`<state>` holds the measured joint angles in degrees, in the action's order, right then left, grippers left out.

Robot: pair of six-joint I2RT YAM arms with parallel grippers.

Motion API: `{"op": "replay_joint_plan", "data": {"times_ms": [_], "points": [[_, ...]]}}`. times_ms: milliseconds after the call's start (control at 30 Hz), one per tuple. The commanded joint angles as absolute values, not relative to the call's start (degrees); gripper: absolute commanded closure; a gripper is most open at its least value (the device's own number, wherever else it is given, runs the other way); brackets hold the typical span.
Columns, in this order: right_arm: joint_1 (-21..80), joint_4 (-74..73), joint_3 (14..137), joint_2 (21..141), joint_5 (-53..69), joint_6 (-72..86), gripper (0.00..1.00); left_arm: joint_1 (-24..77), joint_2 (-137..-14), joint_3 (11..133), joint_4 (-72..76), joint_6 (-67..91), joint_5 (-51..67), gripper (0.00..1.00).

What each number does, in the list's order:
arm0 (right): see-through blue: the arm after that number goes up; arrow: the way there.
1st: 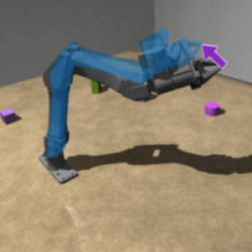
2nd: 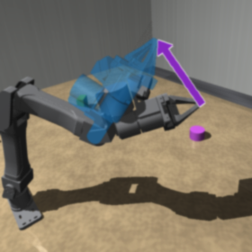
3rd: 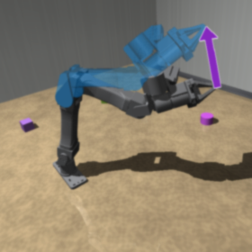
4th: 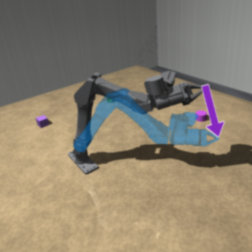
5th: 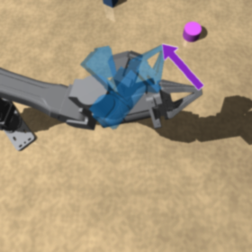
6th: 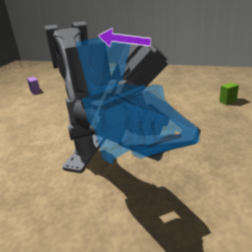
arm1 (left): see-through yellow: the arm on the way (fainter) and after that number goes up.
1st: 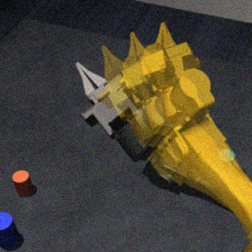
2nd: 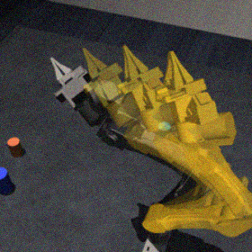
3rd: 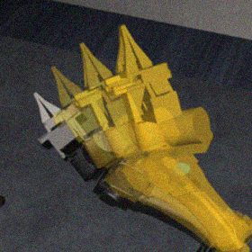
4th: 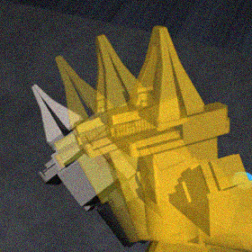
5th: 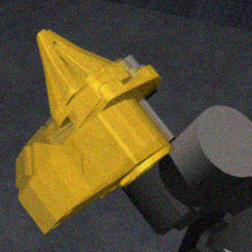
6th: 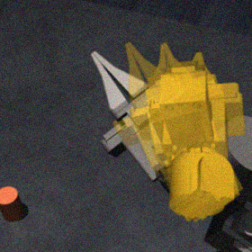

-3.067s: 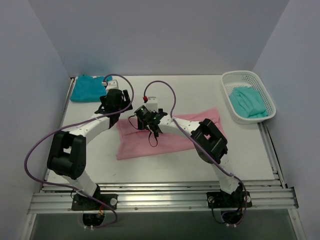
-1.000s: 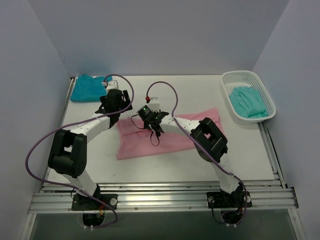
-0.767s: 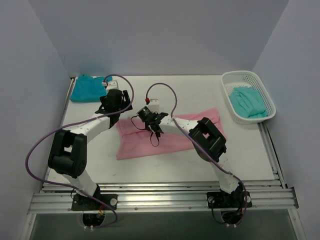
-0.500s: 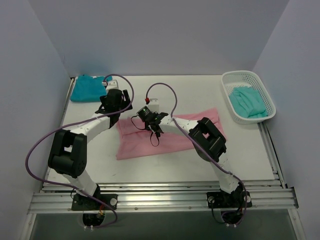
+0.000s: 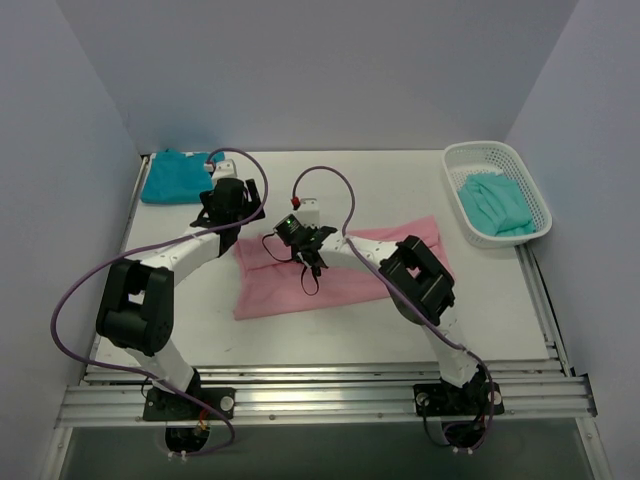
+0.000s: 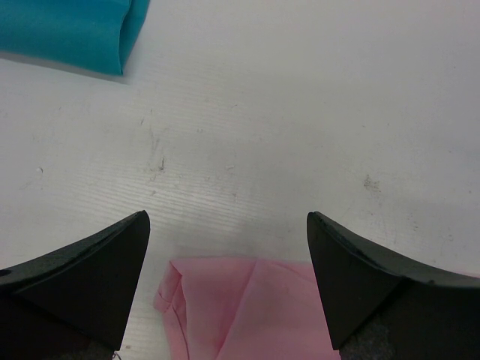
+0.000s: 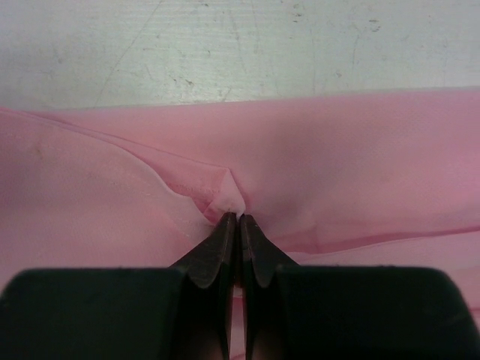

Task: Fold and stack the t-shirts
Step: Fold the tshirt

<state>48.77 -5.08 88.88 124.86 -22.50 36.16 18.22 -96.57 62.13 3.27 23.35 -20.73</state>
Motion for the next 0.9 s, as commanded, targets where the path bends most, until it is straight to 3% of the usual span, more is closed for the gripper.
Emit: {"op": "replay_joint_plan", "data": {"times_ms": [0,600,867], "points": [[50.09,-8.61,87.81,119.10,-26.80,36.65,1.00,17.75,-95.80,61.88,5.89,23.29,-20.83,0.05],[53.44,-8.26,80.34,114.17,-27.95,39.20,1.00,18.72,-92.46,59.59,5.19,23.91,-21.44,0.05],[55.54,-6.33,72.87,112.33,-28.30,41.83,0.93,19.51,-91.41,58.19,5.19,24.43,-22.15,0.05]]}}
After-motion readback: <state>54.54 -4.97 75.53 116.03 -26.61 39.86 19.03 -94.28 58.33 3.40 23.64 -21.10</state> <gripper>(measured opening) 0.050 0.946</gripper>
